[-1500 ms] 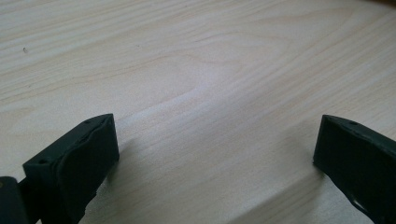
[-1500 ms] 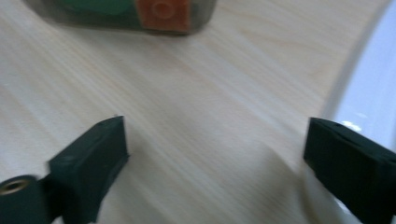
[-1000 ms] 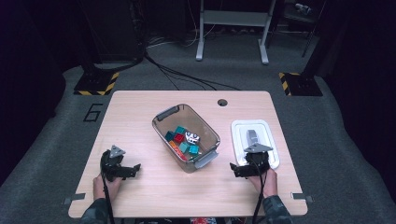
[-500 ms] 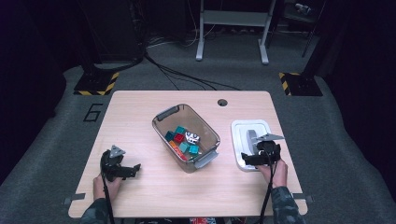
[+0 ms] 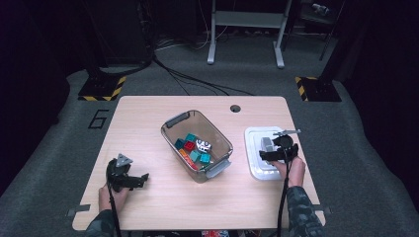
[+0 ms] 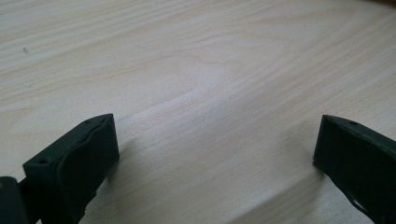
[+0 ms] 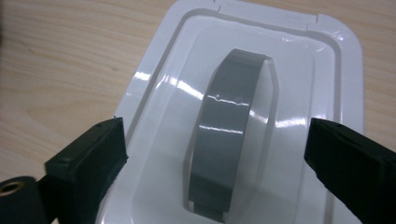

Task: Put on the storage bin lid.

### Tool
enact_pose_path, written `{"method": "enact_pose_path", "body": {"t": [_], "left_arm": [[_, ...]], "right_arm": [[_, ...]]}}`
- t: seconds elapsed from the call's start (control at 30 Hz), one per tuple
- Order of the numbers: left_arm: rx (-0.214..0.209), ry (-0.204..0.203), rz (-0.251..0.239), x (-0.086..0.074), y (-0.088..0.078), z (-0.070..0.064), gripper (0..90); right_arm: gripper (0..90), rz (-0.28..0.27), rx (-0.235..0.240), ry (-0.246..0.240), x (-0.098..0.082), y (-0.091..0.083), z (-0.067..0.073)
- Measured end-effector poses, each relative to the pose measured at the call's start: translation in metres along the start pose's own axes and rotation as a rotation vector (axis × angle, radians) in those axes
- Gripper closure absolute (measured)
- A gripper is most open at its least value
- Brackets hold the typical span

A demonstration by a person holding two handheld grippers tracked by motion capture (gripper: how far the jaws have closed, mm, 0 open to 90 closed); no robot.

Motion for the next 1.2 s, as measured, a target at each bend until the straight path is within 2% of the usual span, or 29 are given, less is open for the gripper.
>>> {"method": "enact_pose_path", "body": {"t": [0.07, 0.1, 0.17, 0.23, 0.27, 0.3, 0.37, 0.4, 0.47, 0.6, 0.73, 1.0, 1.2], "left_arm": [[0.000, 0.000, 0.000, 0.000, 0.000, 0.000, 0.0], [-0.002, 0.000, 0.001, 0.000, 0.000, 0.000, 0.0], [-0.001, -0.001, 0.000, 0.000, 0.000, 0.000, 0.0], [0.000, 0.000, 0.000, 0.000, 0.000, 0.000, 0.0], [0.000, 0.001, 0.000, 0.000, 0.000, 0.000, 0.0], [0.000, 0.001, 0.000, 0.000, 0.000, 0.000, 0.0], [0.003, 0.005, -0.015, 0.000, 0.001, 0.000, 0.0], [0.004, 0.002, -0.013, 0.000, 0.001, 0.000, 0.0], [0.003, 0.003, -0.013, 0.000, 0.001, 0.000, 0.0], [0.004, 0.003, -0.013, 0.000, 0.001, 0.000, 0.0], [0.002, 0.001, -0.014, 0.000, 0.001, 0.000, 0.0], [0.003, 0.002, -0.015, 0.000, 0.001, 0.000, 0.1], [-0.003, 0.008, -0.003, 0.000, 0.000, 0.001, 0.1]], "right_arm": [[14.3, 0.014, 0.001, 0.005, 0.004, 0.005, 0.000], [15.3, 0.025, -0.004, 0.022, 0.006, 0.007, 0.000], [25.9, 0.053, -0.014, 0.043, 0.008, 0.012, 0.002], [30.4, 0.071, -0.039, 0.017, 0.009, 0.019, 0.002], [32.7, 0.085, -0.042, 0.024, 0.008, 0.020, 0.004], [34.0, 0.093, -0.062, 0.015, 0.008, 0.022, 0.004], [39.5, 0.099, -0.071, 0.002, 0.009, 0.026, 0.005], [42.4, 0.108, -0.092, 0.004, 0.009, 0.027, 0.006], [48.5, 0.101, -0.104, -0.014, 0.010, 0.030, 0.006], [61.3, 0.103, -0.136, -0.005, 0.010, 0.031, 0.007], [64.8, 0.096, -0.151, -0.015, 0.010, 0.031, 0.005], [66.9, 0.087, -0.115, 0.002, 0.008, 0.022, 0.001], [67.0, 0.076, -0.116, -0.043, 0.011, 0.010, 0.002]]}}
Point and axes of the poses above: each handheld gripper's, and its own axes: y roughly forward along the jaws, x roughly out of its top, z roughly to its left, the point moved 3 cm from there along y, roughly forward along the jaws, and after that the axes turned 5 degrees about y, right-handed, at the moved point
